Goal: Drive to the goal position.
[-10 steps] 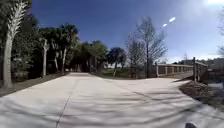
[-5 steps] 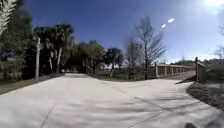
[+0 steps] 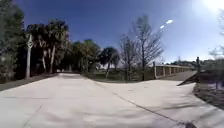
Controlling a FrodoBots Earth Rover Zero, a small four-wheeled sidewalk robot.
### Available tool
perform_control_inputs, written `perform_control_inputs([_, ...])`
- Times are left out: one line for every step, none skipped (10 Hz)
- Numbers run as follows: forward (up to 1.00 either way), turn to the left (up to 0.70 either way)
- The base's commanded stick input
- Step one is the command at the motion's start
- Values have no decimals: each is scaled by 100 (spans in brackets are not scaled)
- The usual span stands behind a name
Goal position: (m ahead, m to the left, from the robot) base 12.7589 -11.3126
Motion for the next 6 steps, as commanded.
perform_control_inputs([100,-22])
perform_control_inputs([100,-23])
perform_control_inputs([100,-26])
perform_control_inputs([100,-27])
perform_control_inputs([100,-27])
perform_control_inputs([100,-28])
